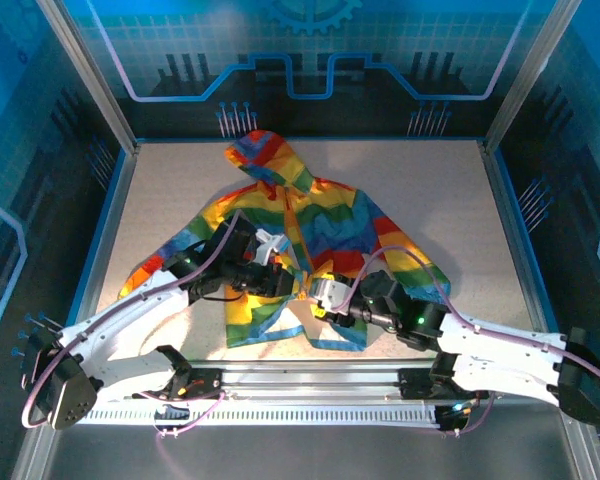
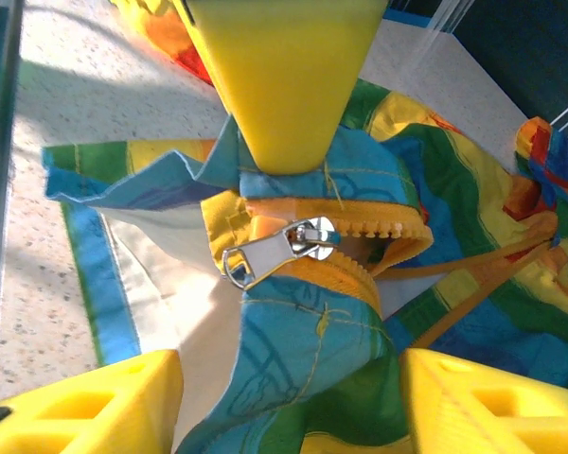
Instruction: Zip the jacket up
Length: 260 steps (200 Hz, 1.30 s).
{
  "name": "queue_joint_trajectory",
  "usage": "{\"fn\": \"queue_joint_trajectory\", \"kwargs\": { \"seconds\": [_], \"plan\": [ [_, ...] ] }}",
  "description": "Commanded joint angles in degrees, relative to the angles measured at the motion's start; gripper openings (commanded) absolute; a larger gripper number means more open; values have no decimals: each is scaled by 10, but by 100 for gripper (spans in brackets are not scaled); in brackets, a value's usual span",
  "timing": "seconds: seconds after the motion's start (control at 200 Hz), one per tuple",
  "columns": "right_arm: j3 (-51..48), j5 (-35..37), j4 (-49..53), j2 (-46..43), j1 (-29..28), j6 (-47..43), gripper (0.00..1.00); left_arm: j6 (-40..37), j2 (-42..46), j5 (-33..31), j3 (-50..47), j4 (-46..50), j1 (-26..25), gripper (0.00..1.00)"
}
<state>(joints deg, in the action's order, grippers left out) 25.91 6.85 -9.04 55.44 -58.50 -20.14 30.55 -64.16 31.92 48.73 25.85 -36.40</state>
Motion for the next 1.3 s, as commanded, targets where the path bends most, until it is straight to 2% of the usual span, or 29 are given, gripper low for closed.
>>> {"fn": "queue_joint_trajectory", "kwargs": {
  "seconds": [0.0,0.265,0.405,0.555,0.68,0.835,0.926,1.041,1.166,1.296],
  "plan": [
    [-7,55,-88,20,-14,-37,39,23,-6,38,17,2,6,0],
    [-4,120,-180,89,-48,-72,0,63,-17,63,3,-10,10,0],
    [6,180,-198,112,-66,-73,0,75,-11,53,-7,-6,11,0],
    [6,253,-220,120,-74,-53,0,86,5,15,-9,17,11,0],
    [-11,265,-244,107,-74,-26,0,96,18,-19,-11,37,11,16],
    [-14,252,-239,103,-78,-17,0,113,34,-53,-11,42,12,42],
    [-15,246,-237,102,-79,-15,0,146,62,-92,-12,45,11,49],
    [-13,238,-231,101,-80,-5,0,217,129,-146,-45,10,4,49],
    [-9,235,-232,109,-80,1,0,294,191,-198,-97,-31,-15,37],
    [-2,234,-227,119,-81,4,0,380,213,-272,-142,-84,-92,33]
  ]
}}
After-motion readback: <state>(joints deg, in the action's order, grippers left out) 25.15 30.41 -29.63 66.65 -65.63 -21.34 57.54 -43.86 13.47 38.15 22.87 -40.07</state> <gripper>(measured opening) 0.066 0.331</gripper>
